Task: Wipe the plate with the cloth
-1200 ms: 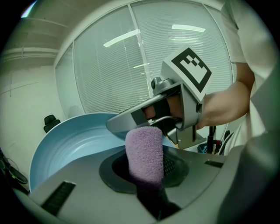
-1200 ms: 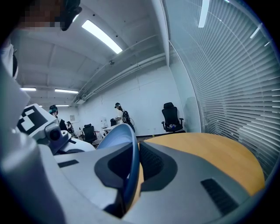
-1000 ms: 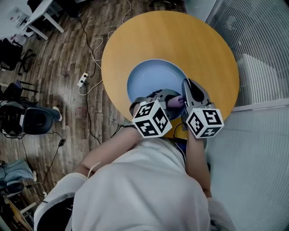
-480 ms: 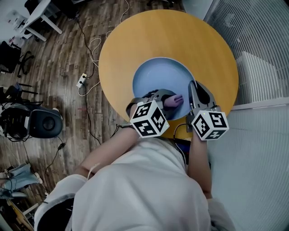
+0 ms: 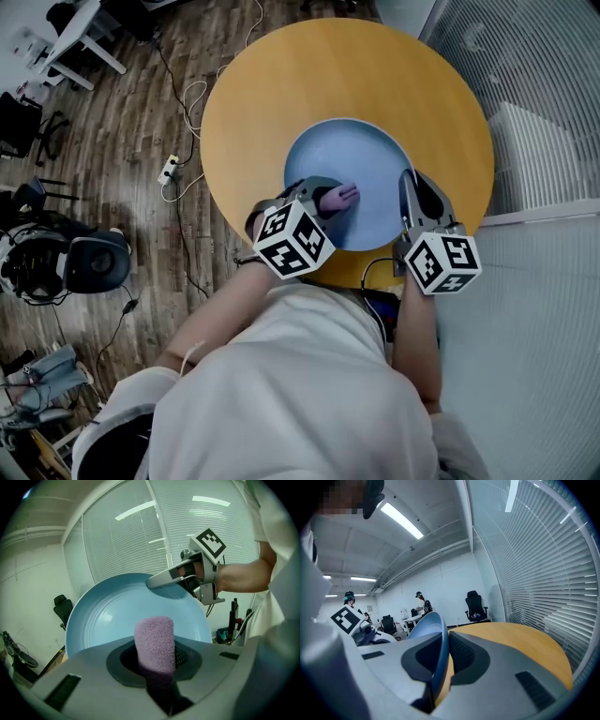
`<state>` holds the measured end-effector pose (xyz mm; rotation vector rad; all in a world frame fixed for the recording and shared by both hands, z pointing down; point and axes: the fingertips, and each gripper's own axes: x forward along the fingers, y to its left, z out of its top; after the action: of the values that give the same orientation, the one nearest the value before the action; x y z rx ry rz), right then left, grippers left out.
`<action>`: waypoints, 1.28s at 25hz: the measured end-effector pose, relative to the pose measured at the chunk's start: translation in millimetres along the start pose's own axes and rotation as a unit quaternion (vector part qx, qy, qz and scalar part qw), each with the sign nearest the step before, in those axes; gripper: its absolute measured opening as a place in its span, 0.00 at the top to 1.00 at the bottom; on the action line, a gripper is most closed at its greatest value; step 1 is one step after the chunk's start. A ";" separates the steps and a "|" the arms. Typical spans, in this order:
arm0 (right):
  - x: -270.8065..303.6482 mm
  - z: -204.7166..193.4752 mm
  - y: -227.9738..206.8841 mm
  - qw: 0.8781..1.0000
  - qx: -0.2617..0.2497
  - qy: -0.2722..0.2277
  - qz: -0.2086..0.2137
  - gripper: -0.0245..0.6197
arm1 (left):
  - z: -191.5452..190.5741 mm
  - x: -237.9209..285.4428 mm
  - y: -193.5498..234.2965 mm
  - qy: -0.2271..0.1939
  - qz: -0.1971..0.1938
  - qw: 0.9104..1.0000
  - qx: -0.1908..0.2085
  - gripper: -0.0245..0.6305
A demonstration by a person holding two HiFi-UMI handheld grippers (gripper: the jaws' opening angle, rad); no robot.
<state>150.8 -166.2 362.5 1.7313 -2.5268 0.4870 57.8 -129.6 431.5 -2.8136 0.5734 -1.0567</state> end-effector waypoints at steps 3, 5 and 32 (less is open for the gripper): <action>-2.3 2.4 -2.7 1.000 -0.002 -0.001 -0.002 0.91 | -5.6 -3.1 8.1 0.009 0.011 1.000 -0.010 0.84; -4.0 3.0 -2.7 1.000 -0.003 -0.002 -0.003 0.91 | -10.8 -6.0 12.9 0.014 0.018 1.000 -0.015 0.84; -23.9 15.3 -16.8 0.999 -0.023 -0.019 -0.011 0.91 | -40.2 -14.0 42.4 0.061 0.058 0.994 -0.064 0.84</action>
<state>177.3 -154.4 346.9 1.7673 -2.5200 0.3953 8.6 -161.5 444.7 -2.7951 0.8359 -1.2152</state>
